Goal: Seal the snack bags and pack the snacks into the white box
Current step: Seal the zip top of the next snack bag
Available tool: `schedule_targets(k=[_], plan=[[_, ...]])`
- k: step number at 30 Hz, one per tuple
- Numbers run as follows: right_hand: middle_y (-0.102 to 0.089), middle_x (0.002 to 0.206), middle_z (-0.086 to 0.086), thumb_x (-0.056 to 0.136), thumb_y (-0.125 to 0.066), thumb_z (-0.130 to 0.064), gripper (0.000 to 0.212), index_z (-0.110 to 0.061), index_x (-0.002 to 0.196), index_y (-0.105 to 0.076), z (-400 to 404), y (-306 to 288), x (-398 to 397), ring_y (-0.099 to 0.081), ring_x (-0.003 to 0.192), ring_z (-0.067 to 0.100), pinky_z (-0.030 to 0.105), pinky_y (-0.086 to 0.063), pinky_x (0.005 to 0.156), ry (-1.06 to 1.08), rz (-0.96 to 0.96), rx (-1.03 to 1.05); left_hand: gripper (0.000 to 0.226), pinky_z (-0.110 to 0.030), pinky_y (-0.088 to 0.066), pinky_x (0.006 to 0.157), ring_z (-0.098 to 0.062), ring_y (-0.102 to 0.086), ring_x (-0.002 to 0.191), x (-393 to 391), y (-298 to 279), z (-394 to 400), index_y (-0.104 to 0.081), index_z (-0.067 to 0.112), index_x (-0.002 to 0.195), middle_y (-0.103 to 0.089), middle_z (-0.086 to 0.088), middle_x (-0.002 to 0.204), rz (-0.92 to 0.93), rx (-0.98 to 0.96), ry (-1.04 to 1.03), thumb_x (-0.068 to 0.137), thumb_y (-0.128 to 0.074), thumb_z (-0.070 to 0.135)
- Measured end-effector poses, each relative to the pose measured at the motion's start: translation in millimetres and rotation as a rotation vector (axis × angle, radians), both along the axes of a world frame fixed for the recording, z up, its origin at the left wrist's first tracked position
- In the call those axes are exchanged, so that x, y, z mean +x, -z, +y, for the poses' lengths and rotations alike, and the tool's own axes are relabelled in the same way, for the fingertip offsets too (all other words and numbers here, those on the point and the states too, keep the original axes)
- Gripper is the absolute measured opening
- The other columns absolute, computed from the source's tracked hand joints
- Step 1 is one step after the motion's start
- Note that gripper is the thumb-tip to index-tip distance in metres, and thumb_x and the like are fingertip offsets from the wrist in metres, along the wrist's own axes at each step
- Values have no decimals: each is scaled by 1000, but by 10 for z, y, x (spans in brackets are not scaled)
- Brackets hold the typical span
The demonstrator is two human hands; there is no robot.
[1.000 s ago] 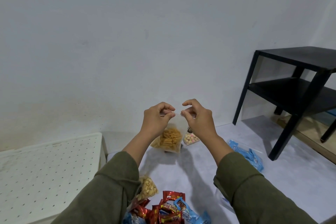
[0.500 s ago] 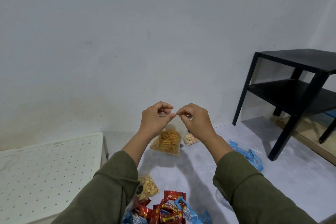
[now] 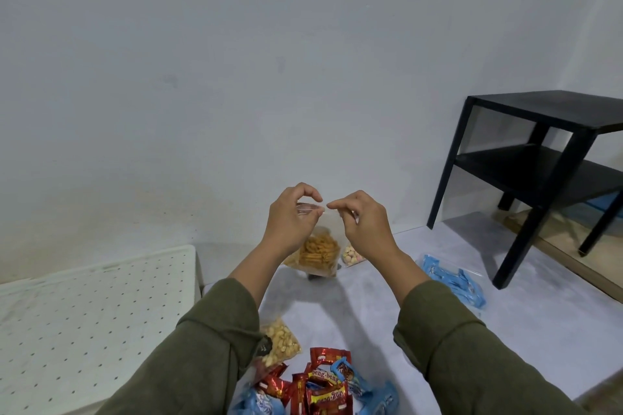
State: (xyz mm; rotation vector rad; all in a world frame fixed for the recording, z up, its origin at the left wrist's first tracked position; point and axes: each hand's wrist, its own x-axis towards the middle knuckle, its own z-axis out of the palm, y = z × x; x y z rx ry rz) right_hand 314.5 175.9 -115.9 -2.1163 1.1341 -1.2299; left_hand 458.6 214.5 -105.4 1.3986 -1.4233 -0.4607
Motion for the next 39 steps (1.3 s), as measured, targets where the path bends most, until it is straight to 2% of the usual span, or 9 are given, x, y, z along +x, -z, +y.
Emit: schedule_targets(k=[5, 9, 14, 17, 21, 24, 28, 30, 39], plan=[[-54, 89, -2, 90, -50, -1, 27, -14, 100, -72, 74, 52, 66, -52, 76, 1, 1, -37, 70, 19, -29, 20, 15, 0, -45, 75, -7, -63, 83, 78, 35, 6, -71, 16, 84, -54, 4, 106, -4, 12, 8, 82, -66, 2], [-52, 106, -4, 87, -59, -9, 28, -26, 108, -65, 140, 151, 87, -52, 97, 6, 4, -35, 82, 12, -74, 59, 13, 3, -42, 74, -7, -61, 85, 168, 78, 24, -73, 15, 91, -52, 5, 108, 21, 24, 11, 83, -67, 6], [-52, 106, -16, 81, -65, -7, 24, -30, 87, -60, 231, 304, 69, -50, 110, 7, 17, -38, 90, 11, -117, 108, 18, -13, -47, 82, -13, -65, 94, 268, 141, 51, -70, 26, 86, -55, 3, 117, 181, 54, 0, 83, -69, 9], [-57, 107, -9, 82, -66, -9, 20, -29, 80, -66, 217, 393, 79, -54, 103, 6, 19, -41, 90, 36, -88, 180, 22, -12, -48, 78, -12, -67, 93, 261, 203, 61, -68, 32, 79, -62, 3, 114, 258, 65, 10, 82, -69, 10], [-57, 96, -5, 85, -58, 0, 27, -24, 87, -70, 119, 458, 56, -55, 82, -1, 2, -41, 74, 59, -22, 238, 17, -9, -50, 69, -17, -68, 90, 198, 327, 26, -66, 19, 81, -66, -4, 105, 259, 79, -1, 86, -61, 4], [-56, 96, 0, 85, -54, 5, 33, -24, 88, -71, 2, 539, 49, -60, 81, 10, 12, -47, 76, 49, -42, 290, 14, -17, -51, 80, -14, -61, 99, 169, 495, -50, -65, 19, 85, -54, -2, 110, 139, 36, -48, 85, -63, 5], [-56, 97, 1, 86, -53, 5, 36, -27, 89, -70, -220, 741, 8, -61, 88, 22, 32, -52, 85, -4, -58, 361, 19, -17, -26, 99, -3, -32, 124, 160, 835, -157, -65, 21, 95, -43, 9, 118, 9, 99, -64, 80, -70, 11], [-58, 100, 4, 85, -54, 4, 37, -28, 88, -70, -307, 839, -8, -60, 88, 21, 36, -53, 86, -18, -57, 380, 29, -19, -33, 99, -9, -34, 129, 152, 988, -183, -65, 22, 101, -48, 6, 120, 0, 139, -12, 76, -73, 9], [-57, 108, 4, 87, -53, 3, 29, -20, 98, -69, -966, 1356, -3, -55, 93, 11, 13, -43, 79, -156, 1, 521, 48, -26, -47, 95, -19, -56, 101, -27, 1463, -681, -67, 30, 105, -46, 0, 115, 35, 322, -216, 71, -70, -4]])
